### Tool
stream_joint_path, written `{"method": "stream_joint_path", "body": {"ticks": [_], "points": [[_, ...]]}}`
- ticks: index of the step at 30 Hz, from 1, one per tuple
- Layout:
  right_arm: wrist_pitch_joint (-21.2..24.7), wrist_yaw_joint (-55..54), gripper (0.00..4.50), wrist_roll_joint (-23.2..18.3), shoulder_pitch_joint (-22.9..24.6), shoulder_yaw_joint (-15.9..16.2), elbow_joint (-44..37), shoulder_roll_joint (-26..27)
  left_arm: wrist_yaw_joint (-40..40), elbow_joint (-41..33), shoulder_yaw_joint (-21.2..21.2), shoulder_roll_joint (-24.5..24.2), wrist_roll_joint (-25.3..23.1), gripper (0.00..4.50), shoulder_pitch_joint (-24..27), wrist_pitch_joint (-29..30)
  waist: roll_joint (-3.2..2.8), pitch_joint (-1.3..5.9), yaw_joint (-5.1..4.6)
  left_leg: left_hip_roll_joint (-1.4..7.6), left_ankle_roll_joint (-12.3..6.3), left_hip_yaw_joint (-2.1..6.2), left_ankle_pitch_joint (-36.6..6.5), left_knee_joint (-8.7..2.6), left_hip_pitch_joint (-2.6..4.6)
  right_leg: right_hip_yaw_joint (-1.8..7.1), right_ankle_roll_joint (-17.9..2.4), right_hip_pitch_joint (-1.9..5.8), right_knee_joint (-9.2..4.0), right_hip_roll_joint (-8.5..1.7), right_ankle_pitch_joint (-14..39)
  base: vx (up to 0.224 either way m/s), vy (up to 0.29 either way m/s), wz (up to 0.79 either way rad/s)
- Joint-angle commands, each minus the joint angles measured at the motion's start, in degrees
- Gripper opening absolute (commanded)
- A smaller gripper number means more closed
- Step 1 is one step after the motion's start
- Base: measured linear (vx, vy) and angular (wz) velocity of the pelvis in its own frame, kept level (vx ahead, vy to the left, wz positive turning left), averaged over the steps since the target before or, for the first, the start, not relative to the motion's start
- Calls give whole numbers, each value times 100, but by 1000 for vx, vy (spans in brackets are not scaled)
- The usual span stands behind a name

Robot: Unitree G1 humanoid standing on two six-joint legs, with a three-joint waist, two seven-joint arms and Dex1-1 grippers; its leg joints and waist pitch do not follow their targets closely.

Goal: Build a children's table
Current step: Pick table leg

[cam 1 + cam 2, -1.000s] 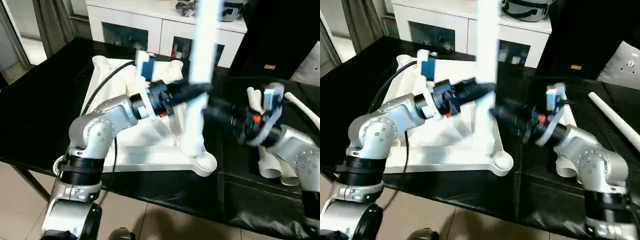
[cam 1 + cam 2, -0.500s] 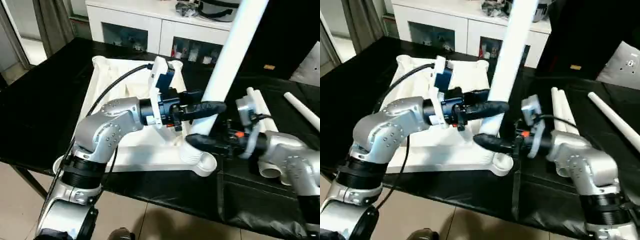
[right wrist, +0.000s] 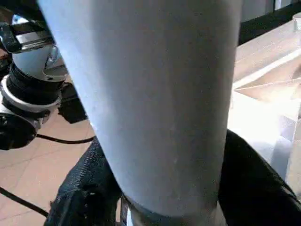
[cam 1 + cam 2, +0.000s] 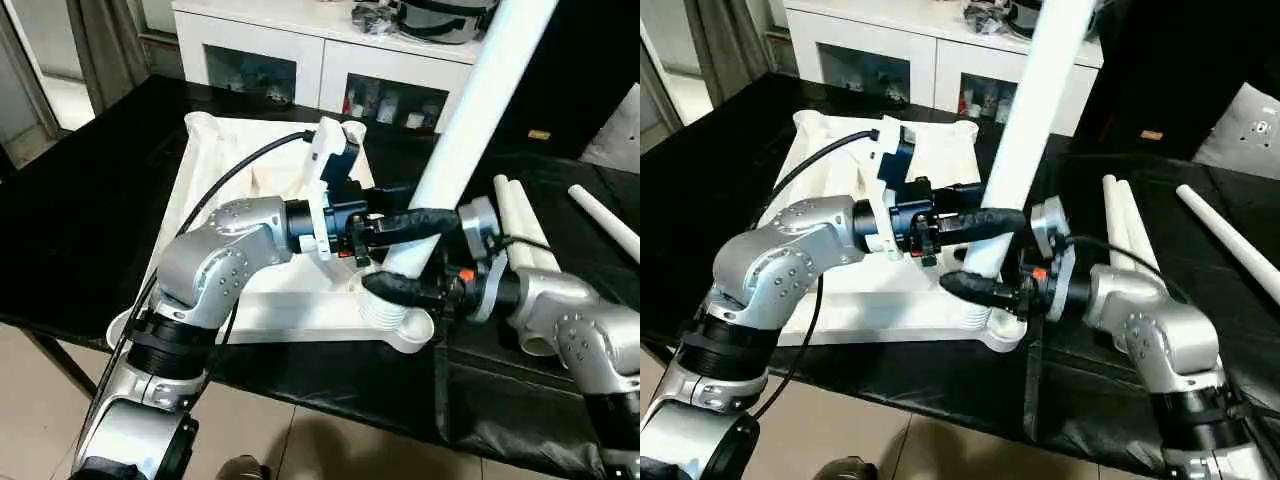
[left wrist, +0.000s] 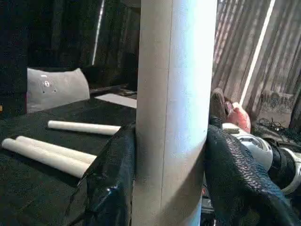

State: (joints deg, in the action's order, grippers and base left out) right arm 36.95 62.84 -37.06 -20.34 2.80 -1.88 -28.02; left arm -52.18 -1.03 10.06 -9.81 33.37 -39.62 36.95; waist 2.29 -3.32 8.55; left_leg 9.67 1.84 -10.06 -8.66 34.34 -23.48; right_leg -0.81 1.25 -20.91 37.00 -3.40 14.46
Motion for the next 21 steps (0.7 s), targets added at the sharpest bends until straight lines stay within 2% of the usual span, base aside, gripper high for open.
{"method": "stream_joint_path", "body": {"ticks": [1, 5, 18, 19, 20, 21], "points": [[-29, 14, 234, 30, 15, 13, -63, -68, -52, -57, 82, -4, -93, 184, -8, -93, 3, 389, 13, 343, -28, 112, -895, -388, 227, 156, -1375, 157, -430, -473, -188, 0, 0, 0], [-29, -14, 207, 34, 22, 21, -58, -51, -58, -64, 90, -16, -87, 184, -5, -85, 4, 395, 11, 345, -36, 113, -859, -383, 229, 154, -1393, 156, -420, -466, -288, 0, 0, 0], [-18, -114, 198, 60, 81, 26, -97, 66, 1, -200, 204, -120, -203, 183, 76, -23, 1, 399, 11, 342, -42, 114, -866, -380, 227, 152, -1407, 161, -409, -464, -331, 0, 0, 0], [-18, -114, 198, 60, 81, 26, -97, 66, 1, -200, 204, -120, -203, 239, 76, -23, -2, 400, 15, 344, -51, 114, -847, -380, 231, 151, -1410, 156, -405, -463, -361, 0, 0, 0], [-63, -412, 198, 193, 38, -3, 10, 170, -6, -309, 242, -114, -143, 253, 113, 69, 20, 401, 4, 345, -41, 111, -831, -382, 231, 147, -1418, 152, -403, -461, -364, 0, 0, 0], [-72, -504, 198, 230, 21, -13, 49, 205, -10, -339, 255, -105, -128, 253, 125, 84, 13, 400, 2, 343, -44, 110, -828, -380, 229, 148, -1427, 149, -400, -461, -364, 0, 0, 0]]}}
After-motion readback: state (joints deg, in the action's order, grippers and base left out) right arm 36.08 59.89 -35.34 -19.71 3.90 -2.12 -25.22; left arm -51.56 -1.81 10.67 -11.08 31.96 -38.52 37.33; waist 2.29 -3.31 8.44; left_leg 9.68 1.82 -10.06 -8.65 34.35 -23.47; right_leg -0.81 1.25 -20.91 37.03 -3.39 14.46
